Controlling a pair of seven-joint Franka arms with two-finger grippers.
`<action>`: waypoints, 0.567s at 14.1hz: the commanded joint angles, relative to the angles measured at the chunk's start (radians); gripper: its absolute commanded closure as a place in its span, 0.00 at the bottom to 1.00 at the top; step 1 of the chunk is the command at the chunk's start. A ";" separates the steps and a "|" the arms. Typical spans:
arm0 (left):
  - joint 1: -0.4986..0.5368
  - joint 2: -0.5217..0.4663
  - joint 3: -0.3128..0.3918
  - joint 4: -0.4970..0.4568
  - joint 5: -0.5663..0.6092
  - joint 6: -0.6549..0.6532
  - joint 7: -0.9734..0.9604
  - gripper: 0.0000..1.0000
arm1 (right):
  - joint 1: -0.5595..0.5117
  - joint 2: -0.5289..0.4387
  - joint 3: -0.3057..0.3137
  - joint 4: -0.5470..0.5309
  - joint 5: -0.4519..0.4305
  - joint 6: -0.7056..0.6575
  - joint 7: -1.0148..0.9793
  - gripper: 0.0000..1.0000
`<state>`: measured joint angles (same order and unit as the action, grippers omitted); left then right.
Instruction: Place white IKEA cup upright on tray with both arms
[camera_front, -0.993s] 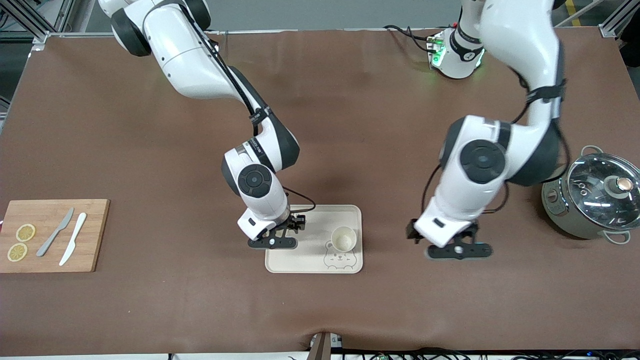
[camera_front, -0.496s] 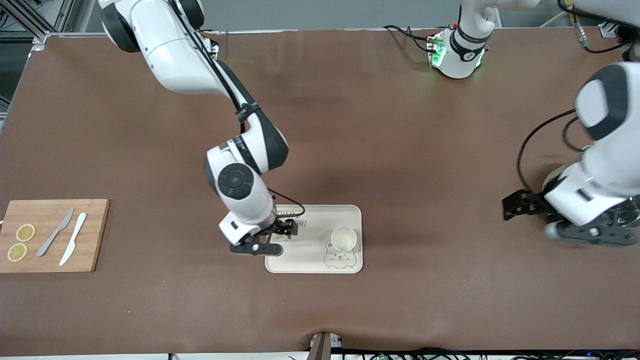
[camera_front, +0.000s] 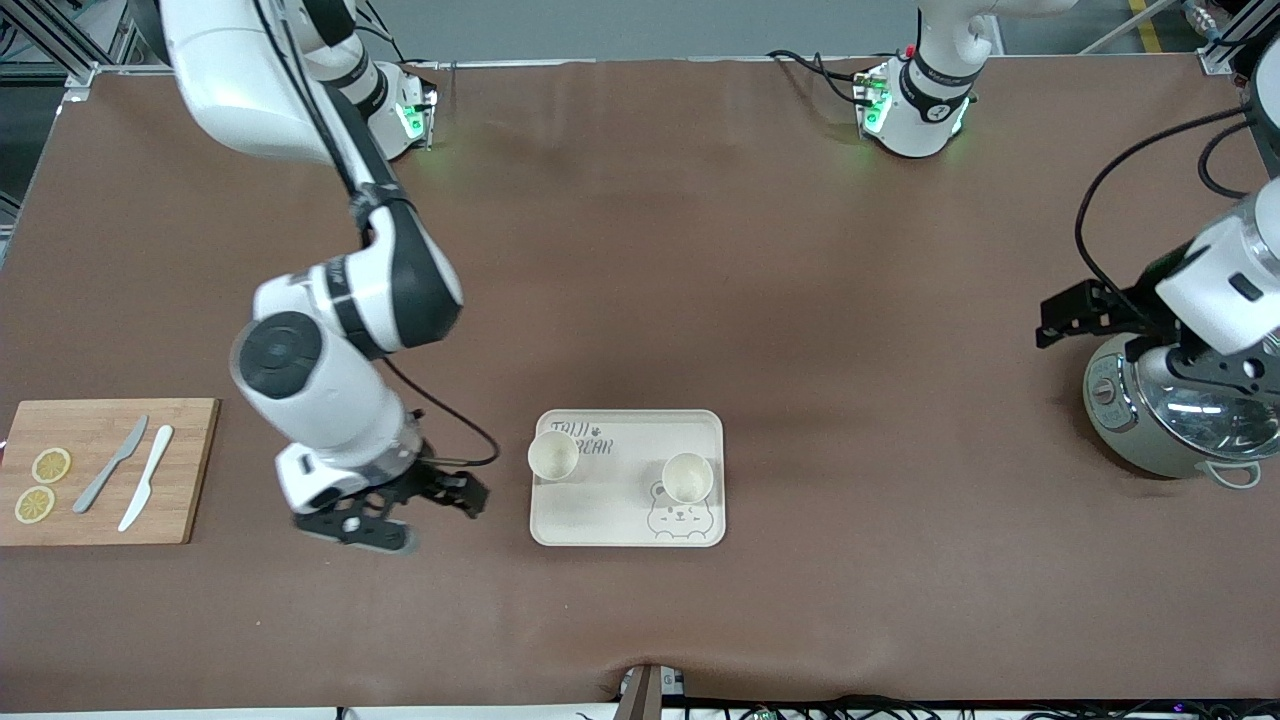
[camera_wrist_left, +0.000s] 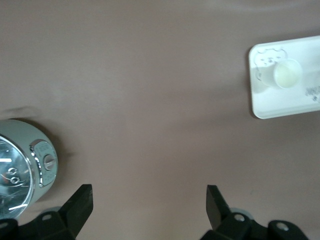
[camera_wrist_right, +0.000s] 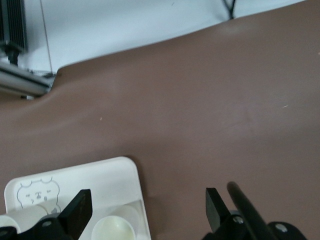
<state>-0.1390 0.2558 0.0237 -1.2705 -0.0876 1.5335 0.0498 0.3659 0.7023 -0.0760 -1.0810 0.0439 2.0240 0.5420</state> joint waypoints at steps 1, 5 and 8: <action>0.001 -0.026 -0.050 -0.033 0.032 0.002 -0.030 0.00 | -0.076 -0.076 0.019 -0.042 -0.006 -0.057 -0.071 0.00; -0.014 -0.020 -0.051 -0.029 0.071 0.004 -0.044 0.00 | -0.180 -0.133 0.019 -0.042 -0.007 -0.198 -0.086 0.00; -0.048 -0.015 -0.051 -0.029 0.135 0.007 -0.045 0.00 | -0.246 -0.171 0.019 -0.042 -0.007 -0.269 -0.126 0.00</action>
<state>-0.1591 0.2494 -0.0232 -1.2894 -0.0121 1.5337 0.0137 0.1566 0.5842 -0.0764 -1.0850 0.0439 1.7851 0.4435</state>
